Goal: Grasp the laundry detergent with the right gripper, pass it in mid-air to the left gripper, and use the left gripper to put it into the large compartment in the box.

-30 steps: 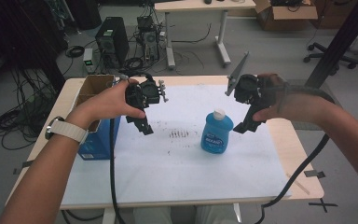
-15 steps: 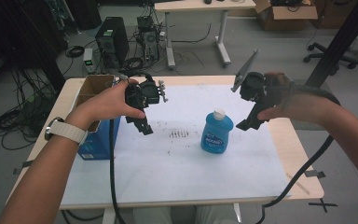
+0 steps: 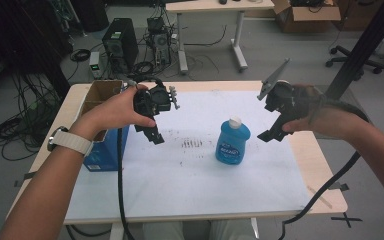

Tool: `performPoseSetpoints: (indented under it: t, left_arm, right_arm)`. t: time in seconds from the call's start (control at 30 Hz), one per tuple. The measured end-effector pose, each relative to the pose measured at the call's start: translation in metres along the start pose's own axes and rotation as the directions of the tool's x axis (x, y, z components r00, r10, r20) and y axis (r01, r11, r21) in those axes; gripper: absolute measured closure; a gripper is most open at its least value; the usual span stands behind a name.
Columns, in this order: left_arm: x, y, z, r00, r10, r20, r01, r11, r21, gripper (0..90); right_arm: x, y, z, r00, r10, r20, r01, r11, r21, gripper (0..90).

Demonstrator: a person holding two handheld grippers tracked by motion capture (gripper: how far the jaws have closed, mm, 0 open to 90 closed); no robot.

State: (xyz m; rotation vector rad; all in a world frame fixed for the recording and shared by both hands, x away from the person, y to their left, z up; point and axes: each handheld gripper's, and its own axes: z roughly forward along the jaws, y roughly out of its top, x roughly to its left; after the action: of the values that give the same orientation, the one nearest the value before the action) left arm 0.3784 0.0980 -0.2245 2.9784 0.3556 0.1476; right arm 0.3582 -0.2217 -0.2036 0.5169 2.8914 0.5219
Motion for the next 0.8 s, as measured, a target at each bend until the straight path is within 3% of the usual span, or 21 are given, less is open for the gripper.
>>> performPoseSetpoints:
  t: [0.43,0.8]
  left_arm:
    - [0.001,0.001,0.001,1.0,0.001,-0.001,-0.001,1.0,-0.002,7.6]
    - [0.002,0.0,0.002,1.0,-0.008,-0.002,0.008,1.0,-0.004,7.6]
  right_arm:
    - [-0.008,-0.015,0.019,0.9994,0.034,-0.013,-0.034,0.999,-0.022,4.4]
    - [-0.014,-0.028,0.034,0.9986,0.046,-0.026,-0.048,0.995,-0.084,4.2]
